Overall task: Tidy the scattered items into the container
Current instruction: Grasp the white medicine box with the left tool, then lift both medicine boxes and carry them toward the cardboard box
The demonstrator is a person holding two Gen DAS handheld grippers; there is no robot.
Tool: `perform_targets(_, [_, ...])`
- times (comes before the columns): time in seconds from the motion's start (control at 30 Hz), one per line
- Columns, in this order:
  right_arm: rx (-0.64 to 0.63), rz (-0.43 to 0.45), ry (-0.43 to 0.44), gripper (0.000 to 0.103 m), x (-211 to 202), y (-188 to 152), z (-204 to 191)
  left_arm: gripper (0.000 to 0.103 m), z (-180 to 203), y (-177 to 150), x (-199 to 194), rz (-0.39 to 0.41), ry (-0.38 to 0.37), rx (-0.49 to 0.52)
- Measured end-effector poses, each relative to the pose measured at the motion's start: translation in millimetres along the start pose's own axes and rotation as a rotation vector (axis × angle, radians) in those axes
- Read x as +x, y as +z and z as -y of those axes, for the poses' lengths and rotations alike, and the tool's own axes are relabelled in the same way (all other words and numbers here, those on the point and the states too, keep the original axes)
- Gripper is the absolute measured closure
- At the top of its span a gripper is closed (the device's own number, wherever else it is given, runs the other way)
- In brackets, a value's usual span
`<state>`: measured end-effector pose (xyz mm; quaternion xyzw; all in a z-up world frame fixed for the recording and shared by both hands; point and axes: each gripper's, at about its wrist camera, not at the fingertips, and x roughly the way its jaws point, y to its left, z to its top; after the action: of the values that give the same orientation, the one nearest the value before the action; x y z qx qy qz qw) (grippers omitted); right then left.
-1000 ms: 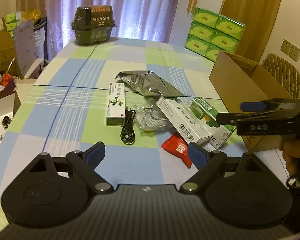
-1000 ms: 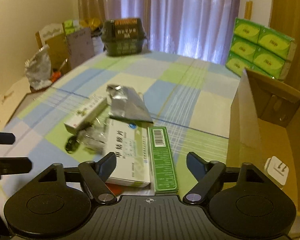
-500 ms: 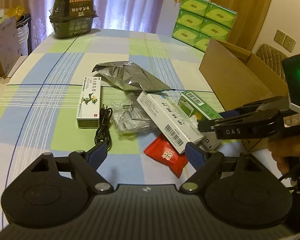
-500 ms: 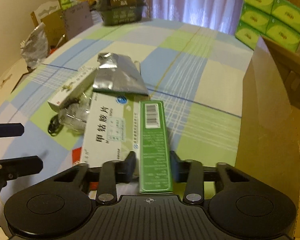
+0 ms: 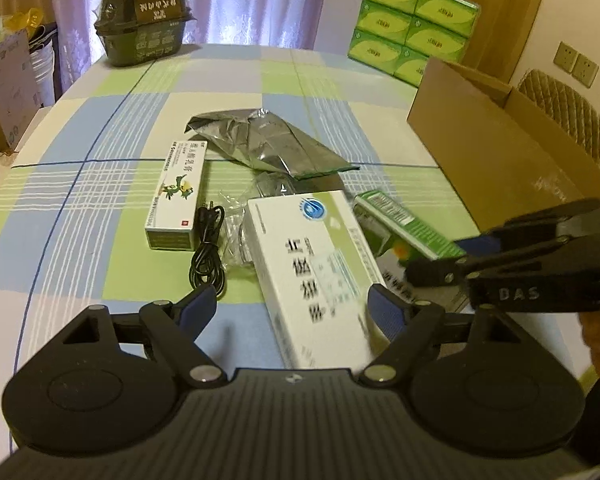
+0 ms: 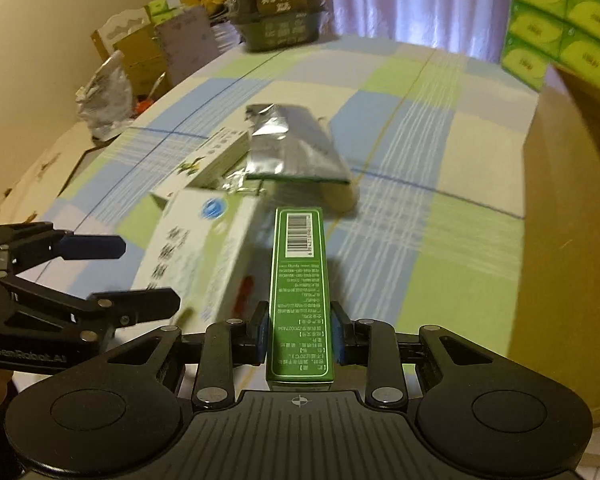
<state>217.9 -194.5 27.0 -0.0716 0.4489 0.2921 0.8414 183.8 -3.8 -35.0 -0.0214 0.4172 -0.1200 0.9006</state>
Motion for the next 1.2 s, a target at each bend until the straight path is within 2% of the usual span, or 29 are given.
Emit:
perform_targets(0.23, [0.033, 0.007, -0.015, 0.07, 1, 1, 5, 0.024, 28, 2, 12, -0.012, 0.072, 0.035])
perform_targets(0.5, [0.033, 0.009, -0.016, 0.07, 1, 3, 6, 0.024, 38, -21, 13, -0.027, 0.143, 0.033])
perform_targets(0.63, [0.005, -0.004, -0.021, 0.07, 2, 1, 3, 0.024, 21, -21, 12, -0.03, 0.126, -0.042])
perform_targets(0.8, [-0.035, -0.021, -0.032, 0.07, 5, -2, 0, 0.024, 8, -17, 18, -0.064, 0.105, -0.062])
perform_targets(0.9, [-0.057, -0.018, -0.039, 0.07, 6, -1, -3, 0.031, 8, -18, 19, -0.074, 0.099, -0.053])
perform_targets(0.93, [-0.055, -0.02, -0.037, 0.068, 6, -1, -3, 0.032, 8, -19, 18, -0.072, 0.097, -0.055])
perform_targets(0.97, [-0.05, -0.021, -0.032, 0.048, 7, -1, -3, 0.033, 7, -20, 17, -0.071, 0.095, -0.051])
perform_targets(1.03, [-0.028, -0.015, -0.023, 0.025, 6, 0, -2, 0.033, 7, -22, 13, -0.067, 0.098, -0.037])
perform_targets(1.1, [-0.018, -0.008, -0.005, 0.025, 6, 0, -1, 0.033, 7, -25, 9, -0.062, 0.1, -0.022])
perform_targets(1.2, [-0.025, -0.011, -0.024, 0.025, 8, 1, -1, 0.033, 4, -30, 2, -0.056, 0.102, -0.005])
